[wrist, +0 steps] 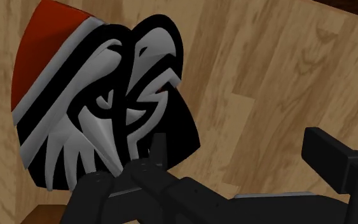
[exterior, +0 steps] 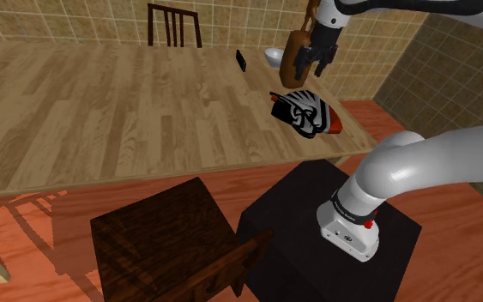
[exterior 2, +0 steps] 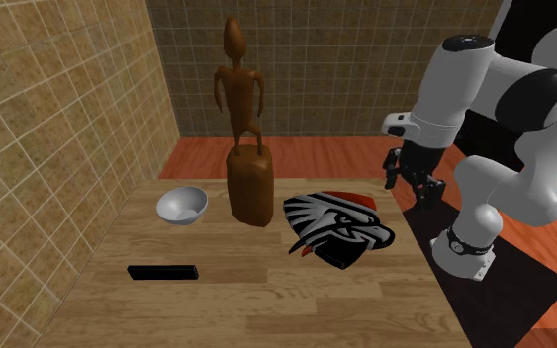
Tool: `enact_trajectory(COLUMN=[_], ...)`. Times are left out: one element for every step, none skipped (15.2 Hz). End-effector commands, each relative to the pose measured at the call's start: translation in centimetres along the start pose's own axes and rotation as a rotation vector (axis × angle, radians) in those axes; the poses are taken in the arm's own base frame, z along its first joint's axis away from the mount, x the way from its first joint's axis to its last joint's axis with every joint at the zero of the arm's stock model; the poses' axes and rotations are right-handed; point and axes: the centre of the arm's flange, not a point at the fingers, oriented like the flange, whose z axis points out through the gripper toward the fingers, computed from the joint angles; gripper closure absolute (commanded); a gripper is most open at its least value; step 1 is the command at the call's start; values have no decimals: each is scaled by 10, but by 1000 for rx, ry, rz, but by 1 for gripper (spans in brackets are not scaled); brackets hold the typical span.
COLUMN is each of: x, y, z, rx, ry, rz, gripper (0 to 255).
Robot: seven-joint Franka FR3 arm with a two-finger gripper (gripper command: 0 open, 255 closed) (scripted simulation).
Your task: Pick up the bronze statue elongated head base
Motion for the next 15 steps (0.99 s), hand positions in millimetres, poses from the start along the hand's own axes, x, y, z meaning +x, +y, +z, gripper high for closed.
enact_trajectory(x=[16,23,30,37,44,51,58,65,71,78,85,91,97,104,110], y=[10,16,23,30,37,43,50,57,64,71,78,85,92,99,106], z=[-1,-1,-1,-2,-3,-4,-5,-7,-8,-10,-12,-14,-17,-19,-22], rx=[-19,-28,-36,-45,-54,-63,-72,-80,-89,-98,-107,-116,-124,-133,-142], ry=[46,67,88,109,131,152,173,194,216,237,258,280,301,322,343], rz=[14,21,29,36,43,50,57,65,72,79,86,93,101,108,115], gripper=[0,0,0,0,0,0,0,0,0,0,0,0,0,0,0])
